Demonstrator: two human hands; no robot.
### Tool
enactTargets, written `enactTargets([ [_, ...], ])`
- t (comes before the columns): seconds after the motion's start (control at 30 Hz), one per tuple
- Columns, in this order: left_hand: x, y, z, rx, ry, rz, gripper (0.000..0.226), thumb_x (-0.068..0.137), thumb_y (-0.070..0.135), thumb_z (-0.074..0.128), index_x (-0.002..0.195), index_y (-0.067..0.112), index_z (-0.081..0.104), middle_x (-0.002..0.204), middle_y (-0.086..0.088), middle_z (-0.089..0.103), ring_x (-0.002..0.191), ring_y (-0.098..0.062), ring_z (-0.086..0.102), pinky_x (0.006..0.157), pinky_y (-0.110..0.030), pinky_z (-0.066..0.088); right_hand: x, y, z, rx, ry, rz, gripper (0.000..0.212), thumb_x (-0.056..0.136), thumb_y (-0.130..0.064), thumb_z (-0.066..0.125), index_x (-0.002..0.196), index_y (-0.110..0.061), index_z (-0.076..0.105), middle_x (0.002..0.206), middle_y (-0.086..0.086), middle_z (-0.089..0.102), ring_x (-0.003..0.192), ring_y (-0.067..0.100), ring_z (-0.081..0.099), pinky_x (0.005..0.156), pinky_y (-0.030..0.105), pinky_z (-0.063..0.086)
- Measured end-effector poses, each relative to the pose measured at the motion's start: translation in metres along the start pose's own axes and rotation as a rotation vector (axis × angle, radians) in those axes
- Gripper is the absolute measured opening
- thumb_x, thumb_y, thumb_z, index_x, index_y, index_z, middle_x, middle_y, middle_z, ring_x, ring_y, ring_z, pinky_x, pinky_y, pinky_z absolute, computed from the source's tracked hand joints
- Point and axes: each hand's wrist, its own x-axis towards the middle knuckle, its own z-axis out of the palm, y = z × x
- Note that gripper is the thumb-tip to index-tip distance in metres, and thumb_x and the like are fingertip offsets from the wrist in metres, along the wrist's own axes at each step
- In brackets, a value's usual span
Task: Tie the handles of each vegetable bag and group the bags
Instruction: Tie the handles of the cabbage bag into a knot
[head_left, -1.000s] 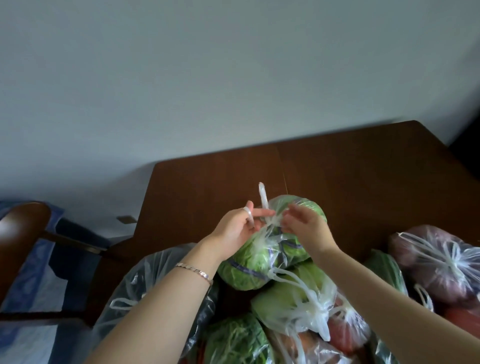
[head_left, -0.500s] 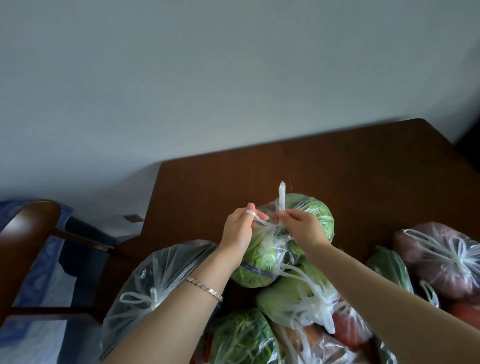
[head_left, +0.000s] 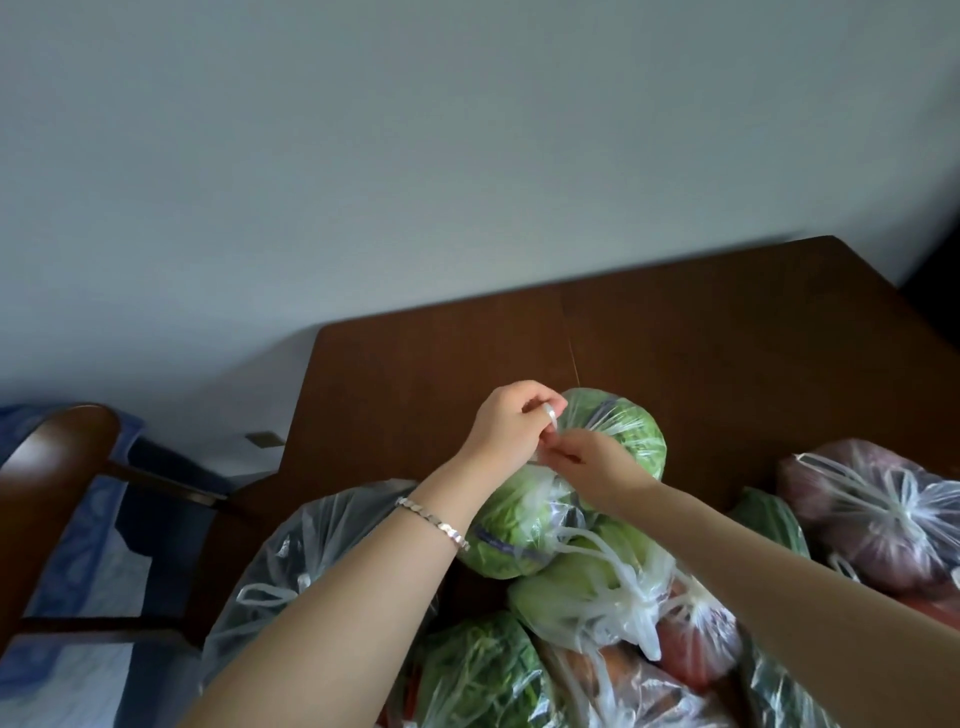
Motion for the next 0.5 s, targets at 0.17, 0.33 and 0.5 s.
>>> enactTargets([
  [0.17, -0.005, -0.017, 0.004, 0.228, -0.063, -0.003, 0.026, 0.090, 0.011, 0.046, 0.114, 0.016, 0.054, 0.094, 0.005, 0.054, 0.087, -0.013, 0.055, 0.081, -0.028, 0.048, 0.001, 0.002, -0.001, 0.237, 0.068, 0.151, 0.033, 0.092, -0.027, 0.051, 0.063, -0.010, 0.056, 0.062, 0.004, 0.048, 0.054, 0.013, 0.039, 0.047, 0.020, 0.029],
  [0.33, -0.010, -0.022, 0.004, 0.348, 0.038, 0.197, 0.019, 0.086, 0.013, 0.061, 0.101, 0.006, 0.071, 0.097, -0.007, 0.065, 0.089, -0.013, 0.057, 0.077, -0.016, 0.043, 0.004, 0.005, -0.003, 0.493, 0.133, 0.226, 0.026, 0.088, -0.018, 0.057, 0.064, -0.014, 0.066, 0.062, 0.000, 0.061, 0.061, 0.012, 0.054, 0.066, 0.023, 0.045],
  [0.5, -0.009, -0.029, -0.003, 0.354, 0.069, 0.147, 0.017, 0.080, 0.015, 0.069, 0.095, 0.009, 0.074, 0.086, -0.003, 0.065, 0.077, -0.010, 0.058, 0.063, -0.006, 0.039, 0.005, 0.009, 0.000, 0.603, 0.244, 0.211, 0.026, 0.085, -0.014, 0.063, 0.059, -0.015, 0.068, 0.062, 0.005, 0.067, 0.064, 0.020, 0.061, 0.070, 0.032, 0.053],
])
